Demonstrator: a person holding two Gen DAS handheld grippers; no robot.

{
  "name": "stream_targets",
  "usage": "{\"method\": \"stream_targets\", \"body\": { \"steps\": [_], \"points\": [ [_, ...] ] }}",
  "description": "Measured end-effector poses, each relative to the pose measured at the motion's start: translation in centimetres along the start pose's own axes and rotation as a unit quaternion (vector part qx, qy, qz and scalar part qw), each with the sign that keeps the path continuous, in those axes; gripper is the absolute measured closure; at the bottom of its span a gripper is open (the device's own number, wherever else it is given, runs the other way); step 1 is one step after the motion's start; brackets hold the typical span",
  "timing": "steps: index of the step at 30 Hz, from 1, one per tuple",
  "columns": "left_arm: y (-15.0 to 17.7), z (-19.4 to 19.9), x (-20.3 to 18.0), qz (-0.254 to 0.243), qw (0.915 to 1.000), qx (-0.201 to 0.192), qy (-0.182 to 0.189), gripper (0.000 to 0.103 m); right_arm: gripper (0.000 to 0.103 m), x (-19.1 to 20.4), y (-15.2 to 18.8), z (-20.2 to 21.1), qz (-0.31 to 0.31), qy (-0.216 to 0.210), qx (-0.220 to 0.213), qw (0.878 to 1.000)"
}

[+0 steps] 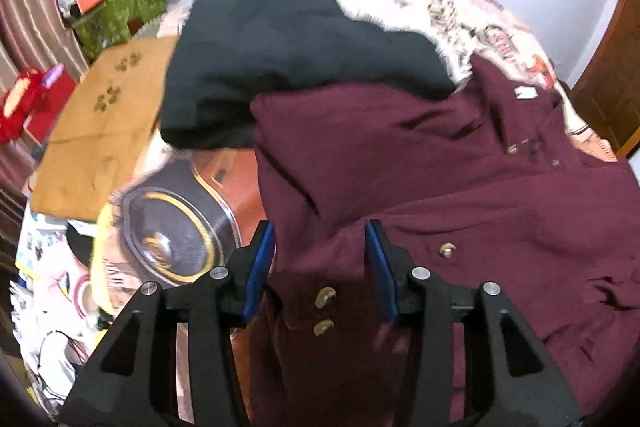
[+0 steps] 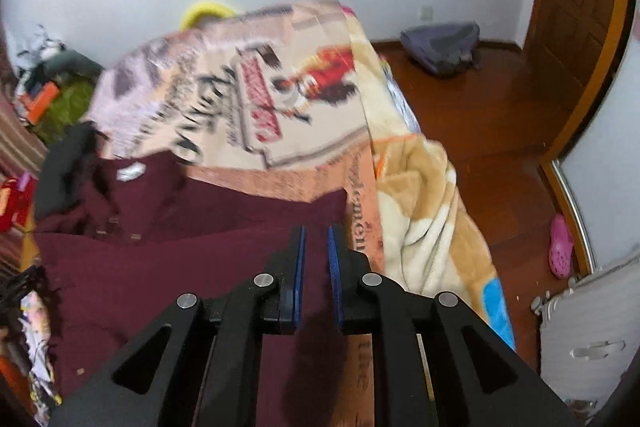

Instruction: Fold large clothes

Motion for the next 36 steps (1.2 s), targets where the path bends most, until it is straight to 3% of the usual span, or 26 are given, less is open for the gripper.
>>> {"method": "stream_targets", "body": {
  "steps": [1,3,5,6,8,11,15,19,24,31,36],
  "points": [
    [-0.2,1.1,-0.1,-0.005,0.9999,-0.012,0.0,0.057,0.087,0.4,-0.3,1.1,0.006,-0.001,-0.009,1.0],
    [-0.5,4.0,-0.6,-0.02,0.999,-0.04,0.001,0.057,0.067,1.7,-0.6,4.8,0.028,-0.002,-0.038,0.999],
    [-0.6,6.3,-0.7,-0.031,0.9979,-0.057,0.006,0.053,0.04,2.8,-0.9,7.8,0.053,0.009,-0.072,0.996],
    [-0.5,7.6,-0.7,-0.035,0.9972,-0.066,0.01,0.051,0.035,3.5,-0.8,9.3,0.069,0.017,-0.088,0.994],
    [-0.5,9.6,-0.5,-0.039,0.9958,-0.082,0.011,0.034,0.02,4.6,-0.4,11.8,0.095,0.028,-0.11,0.989],
    [0.1,12.2,0.0,-0.047,0.9939,-0.099,0.011,0.02,0.017,6.3,0.7,14.5,0.126,0.037,-0.137,0.982],
    [1.9,13.9,1.8,-0.049,0.9945,-0.092,0.013,0.017,0.017,8.1,3.3,15.5,0.15,0.035,-0.131,0.979],
    [4.9,13.2,4.0,-0.041,0.9977,-0.052,0.017,0.017,0.016,9.0,6.3,13.6,0.146,0.02,-0.104,0.984],
    [10.0,9.7,7.7,0.008,0.9994,0.024,0.025,0.017,0.017,9.8,10.6,10.5,0.11,-0.005,-0.058,0.992],
    [16.6,5.0,9.9,0.08,0.9858,0.136,0.057,0.018,0.017,10.4,15.2,7.2,0.065,-0.028,-0.001,0.997],
    [19.5,3.5,8.6,0.11,0.9739,0.175,0.093,0.018,0.017,10.8,17.5,5.9,0.03,-0.055,0.023,0.998]
  ]
}}
Point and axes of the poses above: each gripper's, at about its wrist camera, not at the fingertips, and z roughly against the way its jaws point, x to its left, y to its underside, the point moved 10 cm from there along -z, roughly the way its jaws point, and after that the axes turned 15 degrees about z, right-handed, at the moved point
